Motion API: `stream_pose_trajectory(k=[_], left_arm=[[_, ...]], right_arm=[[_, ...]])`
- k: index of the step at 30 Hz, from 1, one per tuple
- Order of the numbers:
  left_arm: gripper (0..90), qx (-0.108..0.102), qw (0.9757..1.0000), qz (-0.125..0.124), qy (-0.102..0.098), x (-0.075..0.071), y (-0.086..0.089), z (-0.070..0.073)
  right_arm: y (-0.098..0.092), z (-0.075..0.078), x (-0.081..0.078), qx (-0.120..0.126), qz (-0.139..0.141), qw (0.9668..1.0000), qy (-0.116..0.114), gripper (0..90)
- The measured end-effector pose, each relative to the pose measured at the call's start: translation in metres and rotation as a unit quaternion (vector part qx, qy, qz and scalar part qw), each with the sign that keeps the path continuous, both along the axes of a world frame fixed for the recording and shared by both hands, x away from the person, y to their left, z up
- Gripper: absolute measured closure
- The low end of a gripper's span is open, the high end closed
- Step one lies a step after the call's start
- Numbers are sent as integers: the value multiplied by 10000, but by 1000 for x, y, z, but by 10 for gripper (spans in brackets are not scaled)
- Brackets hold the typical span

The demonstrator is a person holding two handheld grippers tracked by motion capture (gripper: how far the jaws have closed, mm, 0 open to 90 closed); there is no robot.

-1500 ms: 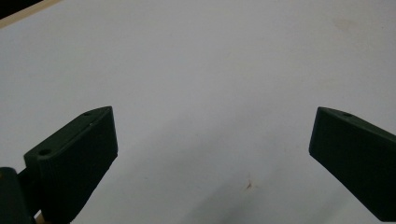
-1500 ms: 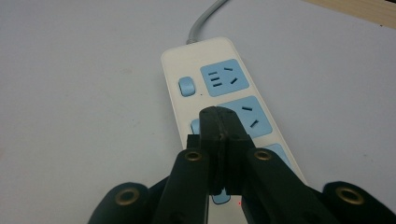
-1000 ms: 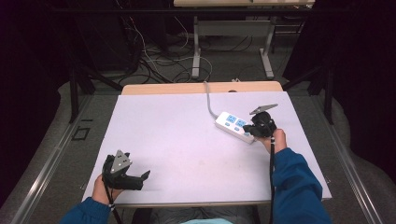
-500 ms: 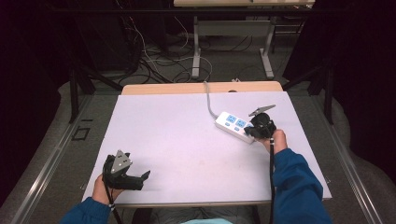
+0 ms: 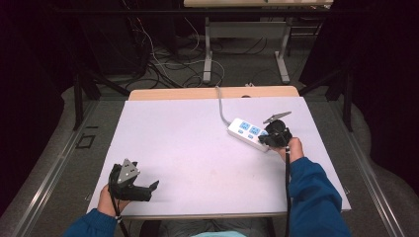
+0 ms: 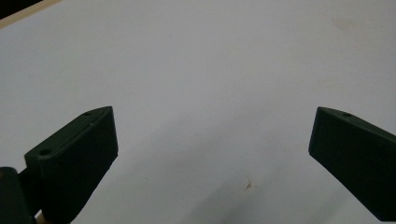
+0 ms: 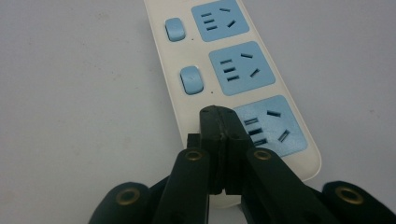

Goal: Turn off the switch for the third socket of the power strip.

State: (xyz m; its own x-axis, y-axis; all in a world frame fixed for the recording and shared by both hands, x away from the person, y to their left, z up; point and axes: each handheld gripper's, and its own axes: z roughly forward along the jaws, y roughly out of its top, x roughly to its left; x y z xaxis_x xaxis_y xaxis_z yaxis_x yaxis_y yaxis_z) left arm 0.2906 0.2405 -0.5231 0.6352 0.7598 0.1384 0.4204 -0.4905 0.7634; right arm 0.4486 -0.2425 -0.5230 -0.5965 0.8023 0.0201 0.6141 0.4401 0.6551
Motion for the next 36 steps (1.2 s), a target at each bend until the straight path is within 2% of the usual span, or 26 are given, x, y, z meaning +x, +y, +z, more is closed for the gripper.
stream_pose_trajectory(k=[15,18,20,22,23,26,36], left_arm=[[15,-42,10000,13,1,0,-1,-1],[15,-42,10000,3,51,0,-1,-1],[15,-58,10000,18,27,0,-1,-1],[15,10,10000,-12,6,1,-1,0],[15,7,10000,-15,15,0,-1,0],[15,-10,10000,-19,26,0,-1,-1],[15,-3,10000,-16,-3,1,-1,-1]], right_arm=[[1,0,0,-71,-6,10000,-17,900],[2,0,0,-80,-66,9999,-49,900],[1,0,0,-101,28,9999,-73,900],[2,-1,-1,-87,20,9999,-85,900],[1,-2,-1,-133,52,9998,-141,900],[2,-2,-2,-94,-24,9999,-128,900],[2,-2,-2,-125,-26,9998,-165,900]])
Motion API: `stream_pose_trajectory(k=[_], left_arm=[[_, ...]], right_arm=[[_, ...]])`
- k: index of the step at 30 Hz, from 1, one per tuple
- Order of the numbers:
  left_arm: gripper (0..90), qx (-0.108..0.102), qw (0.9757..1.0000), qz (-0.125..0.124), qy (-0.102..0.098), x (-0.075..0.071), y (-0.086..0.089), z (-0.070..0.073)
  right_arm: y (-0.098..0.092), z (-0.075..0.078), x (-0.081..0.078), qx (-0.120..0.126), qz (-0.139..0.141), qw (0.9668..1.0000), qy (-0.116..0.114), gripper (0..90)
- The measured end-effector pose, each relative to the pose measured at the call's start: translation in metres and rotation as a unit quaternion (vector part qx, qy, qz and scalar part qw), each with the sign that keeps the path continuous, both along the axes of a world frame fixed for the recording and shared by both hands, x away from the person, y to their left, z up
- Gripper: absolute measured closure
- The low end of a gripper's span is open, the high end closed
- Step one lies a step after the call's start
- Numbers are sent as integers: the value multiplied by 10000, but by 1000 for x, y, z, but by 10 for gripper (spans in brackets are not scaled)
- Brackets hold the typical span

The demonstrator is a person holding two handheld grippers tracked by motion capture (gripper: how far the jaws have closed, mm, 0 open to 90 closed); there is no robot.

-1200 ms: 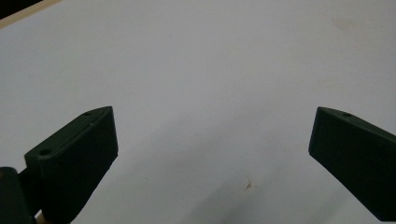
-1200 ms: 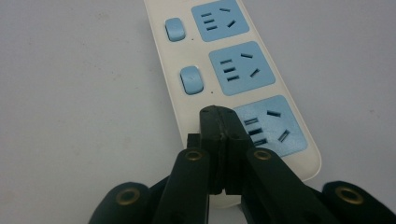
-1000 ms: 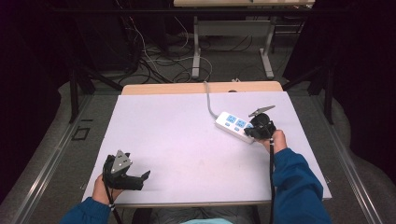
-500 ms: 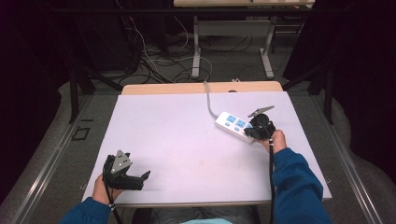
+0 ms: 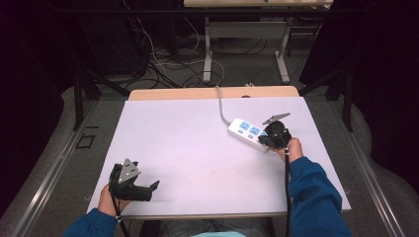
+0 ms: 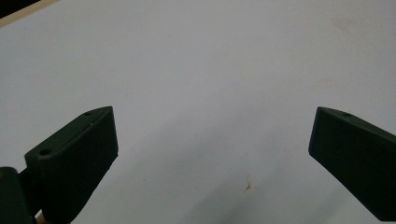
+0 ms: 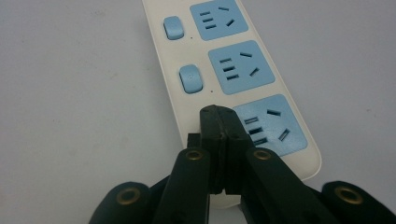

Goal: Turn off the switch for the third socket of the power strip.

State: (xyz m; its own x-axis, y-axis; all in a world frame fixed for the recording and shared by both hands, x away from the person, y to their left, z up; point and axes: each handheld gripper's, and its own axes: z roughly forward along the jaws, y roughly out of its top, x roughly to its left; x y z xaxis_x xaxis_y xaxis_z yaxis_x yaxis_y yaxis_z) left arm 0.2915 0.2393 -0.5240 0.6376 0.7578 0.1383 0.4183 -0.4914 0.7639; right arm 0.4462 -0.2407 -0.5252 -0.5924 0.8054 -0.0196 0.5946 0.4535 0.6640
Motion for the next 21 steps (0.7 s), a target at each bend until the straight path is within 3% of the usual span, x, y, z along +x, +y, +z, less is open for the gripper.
stream_pose_trajectory(k=[9,10,11,21], left_arm=[[15,15,10000,-9,15,0,0,0],[15,24,10000,-5,15,0,0,0],[15,10,10000,-19,18,0,0,0],[15,26,10000,-18,5,0,-1,1]], right_arm=[[1,-1,0,-36,25,10000,-61,900],[1,-2,0,56,51,9999,-94,900],[-1,0,0,-37,100,9999,-50,900],[0,0,-1,-53,37,10000,-52,900]])
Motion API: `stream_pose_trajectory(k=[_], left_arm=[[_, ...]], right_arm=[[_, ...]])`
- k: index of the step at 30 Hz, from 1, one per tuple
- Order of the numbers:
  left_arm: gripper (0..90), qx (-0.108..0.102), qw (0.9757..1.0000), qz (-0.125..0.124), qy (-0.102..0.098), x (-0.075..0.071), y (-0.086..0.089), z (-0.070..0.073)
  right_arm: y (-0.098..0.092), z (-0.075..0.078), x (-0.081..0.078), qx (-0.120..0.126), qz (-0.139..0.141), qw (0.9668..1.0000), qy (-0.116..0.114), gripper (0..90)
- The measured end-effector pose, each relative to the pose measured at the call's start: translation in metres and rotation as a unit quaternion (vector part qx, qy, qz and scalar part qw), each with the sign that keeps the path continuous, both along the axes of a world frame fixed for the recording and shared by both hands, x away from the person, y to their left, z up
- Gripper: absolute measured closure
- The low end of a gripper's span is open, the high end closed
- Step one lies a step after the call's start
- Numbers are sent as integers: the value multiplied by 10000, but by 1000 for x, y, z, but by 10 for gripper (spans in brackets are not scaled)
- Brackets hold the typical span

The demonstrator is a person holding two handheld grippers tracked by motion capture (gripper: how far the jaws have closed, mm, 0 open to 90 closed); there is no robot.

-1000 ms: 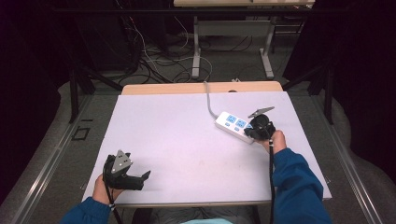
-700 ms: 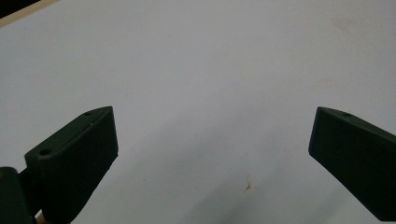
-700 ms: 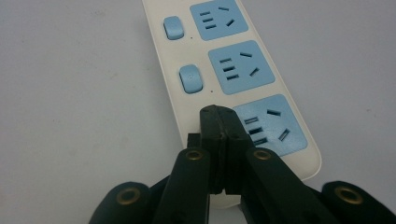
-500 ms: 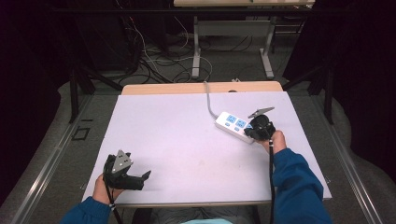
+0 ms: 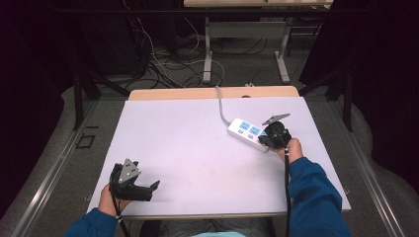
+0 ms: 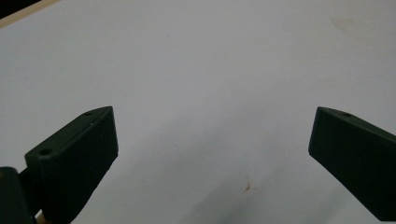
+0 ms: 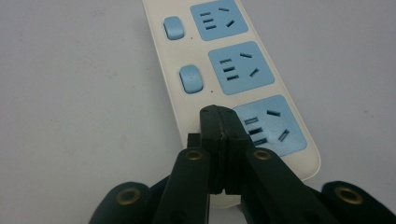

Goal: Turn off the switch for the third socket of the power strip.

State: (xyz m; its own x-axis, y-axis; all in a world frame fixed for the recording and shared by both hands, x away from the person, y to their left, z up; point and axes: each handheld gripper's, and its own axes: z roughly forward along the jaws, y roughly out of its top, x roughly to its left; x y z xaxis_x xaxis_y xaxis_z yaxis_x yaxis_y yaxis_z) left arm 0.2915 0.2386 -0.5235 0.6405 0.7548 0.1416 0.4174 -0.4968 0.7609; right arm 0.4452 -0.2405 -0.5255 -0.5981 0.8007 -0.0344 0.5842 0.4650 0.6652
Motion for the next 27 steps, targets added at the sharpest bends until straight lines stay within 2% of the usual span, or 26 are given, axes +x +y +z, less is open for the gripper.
stream_pose_trajectory(k=[8,12,27], left_arm=[[15,-17,10000,9,7,0,0,0],[15,-70,10000,13,46,0,-1,0],[16,-43,10000,-21,41,0,-1,0]], right_arm=[[2,0,-1,17,-35,10000,-70,900],[0,0,0,9,25,10000,-19,900],[1,0,-1,-46,37,10000,-62,900]])
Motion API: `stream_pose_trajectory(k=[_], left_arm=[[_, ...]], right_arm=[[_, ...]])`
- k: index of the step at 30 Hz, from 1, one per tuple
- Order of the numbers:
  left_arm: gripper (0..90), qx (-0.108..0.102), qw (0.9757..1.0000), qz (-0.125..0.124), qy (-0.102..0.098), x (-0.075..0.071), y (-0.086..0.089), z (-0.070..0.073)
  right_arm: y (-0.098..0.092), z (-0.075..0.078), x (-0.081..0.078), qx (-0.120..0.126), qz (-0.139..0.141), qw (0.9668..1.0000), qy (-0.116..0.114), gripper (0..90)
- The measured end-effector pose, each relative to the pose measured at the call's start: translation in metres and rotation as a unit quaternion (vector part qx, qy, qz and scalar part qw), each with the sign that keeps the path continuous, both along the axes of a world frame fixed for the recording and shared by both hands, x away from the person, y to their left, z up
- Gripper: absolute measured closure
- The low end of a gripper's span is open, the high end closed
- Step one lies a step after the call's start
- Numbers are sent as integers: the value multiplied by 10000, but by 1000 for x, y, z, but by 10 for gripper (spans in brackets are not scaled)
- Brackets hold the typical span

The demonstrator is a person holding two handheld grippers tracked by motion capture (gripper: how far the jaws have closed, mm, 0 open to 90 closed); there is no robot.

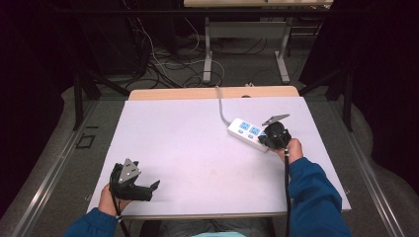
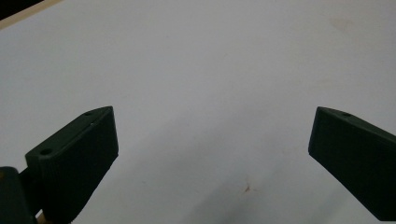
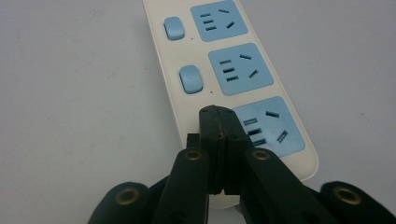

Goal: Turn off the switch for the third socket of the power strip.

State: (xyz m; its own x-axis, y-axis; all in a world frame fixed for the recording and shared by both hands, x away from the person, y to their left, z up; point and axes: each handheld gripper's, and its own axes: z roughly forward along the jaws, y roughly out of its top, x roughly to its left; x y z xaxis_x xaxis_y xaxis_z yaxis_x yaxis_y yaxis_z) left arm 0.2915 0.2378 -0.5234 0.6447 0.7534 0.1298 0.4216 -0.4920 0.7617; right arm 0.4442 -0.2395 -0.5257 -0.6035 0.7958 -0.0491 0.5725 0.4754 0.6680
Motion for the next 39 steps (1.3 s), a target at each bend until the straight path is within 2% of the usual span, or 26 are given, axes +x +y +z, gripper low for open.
stream_pose_trajectory(k=[9,10,12,16,19,28,32,33,36,37,38,39], left_arm=[[17,-7,10000,5,-5,0,0,0],[17,-45,10000,24,-35,0,0,0],[17,18,10000,22,-84,0,1,0],[16,-12,10000,2,2,0,0,0],[17,-5,10000,8,-54,0,0,0],[16,-9,10000,1,-1,0,0,0],[16,41,10000,0,-59,0,1,1],[16,-12,10000,1,-2,0,0,0],[16,-1,10000,4,-53,0,0,0],[16,-10,10000,0,-2,0,0,0],[16,11,10000,10,-64,0,0,0],[16,-49,10000,19,-25,0,0,0]], right_arm=[[0,0,0,-23,-11,10000,-14,900],[0,0,0,-25,-9,10000,-14,900],[0,0,0,4,12,10000,7,900],[0,0,0,17,-6,10000,5,900],[0,0,0,28,-9,10000,3,900],[-1,3,-1,20,-11,10000,-54,900],[-1,3,-1,20,-17,10000,-57,900],[-1,3,-1,21,-19,10000,-58,900],[-1,3,-1,9,-12,10000,-65,900],[-1,3,-1,18,-22,10000,-54,900],[-1,3,-1,12,-18,10000,-56,900],[0,3,-1,26,-33,10000,-46,900]])
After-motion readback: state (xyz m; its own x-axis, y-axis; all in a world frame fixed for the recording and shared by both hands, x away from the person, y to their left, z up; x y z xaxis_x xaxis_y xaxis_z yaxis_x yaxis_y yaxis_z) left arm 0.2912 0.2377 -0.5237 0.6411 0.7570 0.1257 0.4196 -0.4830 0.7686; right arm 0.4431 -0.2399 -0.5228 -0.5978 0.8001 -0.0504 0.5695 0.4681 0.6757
